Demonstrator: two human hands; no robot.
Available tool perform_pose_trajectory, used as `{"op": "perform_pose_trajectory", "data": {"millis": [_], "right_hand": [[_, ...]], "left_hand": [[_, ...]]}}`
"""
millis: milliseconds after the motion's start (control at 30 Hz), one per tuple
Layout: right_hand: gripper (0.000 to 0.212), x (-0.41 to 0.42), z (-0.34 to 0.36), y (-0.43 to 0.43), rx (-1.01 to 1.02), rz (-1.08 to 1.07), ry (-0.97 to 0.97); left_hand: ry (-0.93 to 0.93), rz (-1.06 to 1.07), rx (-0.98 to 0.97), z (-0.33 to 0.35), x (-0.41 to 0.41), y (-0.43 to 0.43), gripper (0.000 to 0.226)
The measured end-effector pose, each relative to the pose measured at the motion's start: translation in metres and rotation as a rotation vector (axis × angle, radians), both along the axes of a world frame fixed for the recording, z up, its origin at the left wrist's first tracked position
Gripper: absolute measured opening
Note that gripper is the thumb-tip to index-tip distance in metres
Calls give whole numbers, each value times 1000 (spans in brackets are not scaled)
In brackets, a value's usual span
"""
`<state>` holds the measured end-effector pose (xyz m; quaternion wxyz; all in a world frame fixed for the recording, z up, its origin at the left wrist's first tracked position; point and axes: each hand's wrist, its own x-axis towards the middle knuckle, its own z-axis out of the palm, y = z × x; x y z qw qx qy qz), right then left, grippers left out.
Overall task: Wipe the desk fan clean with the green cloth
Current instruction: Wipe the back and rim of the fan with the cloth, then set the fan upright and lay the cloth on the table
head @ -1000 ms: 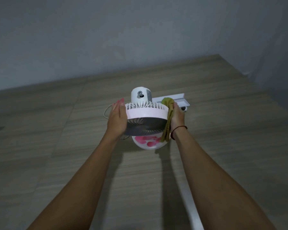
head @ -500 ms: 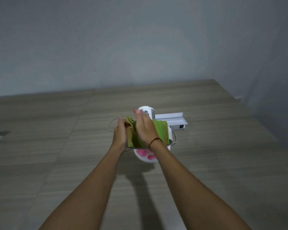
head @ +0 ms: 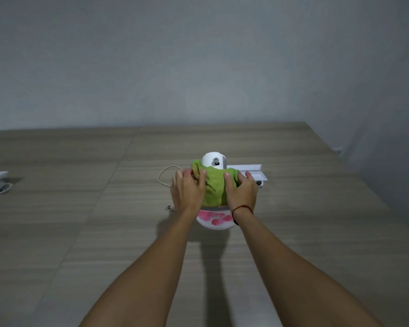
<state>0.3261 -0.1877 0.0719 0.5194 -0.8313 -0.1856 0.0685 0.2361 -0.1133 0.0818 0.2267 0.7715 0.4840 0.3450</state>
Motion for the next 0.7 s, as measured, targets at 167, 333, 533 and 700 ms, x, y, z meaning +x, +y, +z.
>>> {"op": "perform_pose_trajectory", "data": {"millis": [167, 333, 533, 700], "right_hand": [[38, -5, 8, 4, 35, 1, -11], [35, -3, 11, -1, 75, 46, 199], [31, -20, 9, -31, 103, -1, 394], [24, -44, -8, -64, 119, 101, 459]], "left_hand": [[-39, 7, -33, -5, 2, 1, 42], [-14, 8, -149, 6, 5, -6, 34], [79, -73, -393, 4, -19, -22, 50], [20, -189, -447, -10, -51, -56, 46]]}}
